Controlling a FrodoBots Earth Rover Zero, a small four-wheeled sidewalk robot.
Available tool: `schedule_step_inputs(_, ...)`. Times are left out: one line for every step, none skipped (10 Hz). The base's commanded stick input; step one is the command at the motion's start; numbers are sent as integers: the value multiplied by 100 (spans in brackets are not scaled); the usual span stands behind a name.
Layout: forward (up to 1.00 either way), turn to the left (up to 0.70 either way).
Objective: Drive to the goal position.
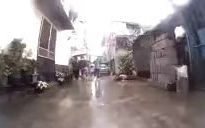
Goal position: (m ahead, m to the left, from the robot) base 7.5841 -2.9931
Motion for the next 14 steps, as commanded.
schedule_step_inputs(99, 0)
schedule_step_inputs(99, 0)
schedule_step_inputs(99, 0)
schedule_step_inputs(99, 0)
schedule_step_inputs(99, 0)
schedule_step_inputs(99, 0)
schedule_step_inputs(99, 0)
schedule_step_inputs(99, 0)
schedule_step_inputs(99, 4)
schedule_step_inputs(99, 40)
schedule_step_inputs(99, 36)
schedule_step_inputs(99, 15)
schedule_step_inputs(99, 0)
schedule_step_inputs(99, 0)
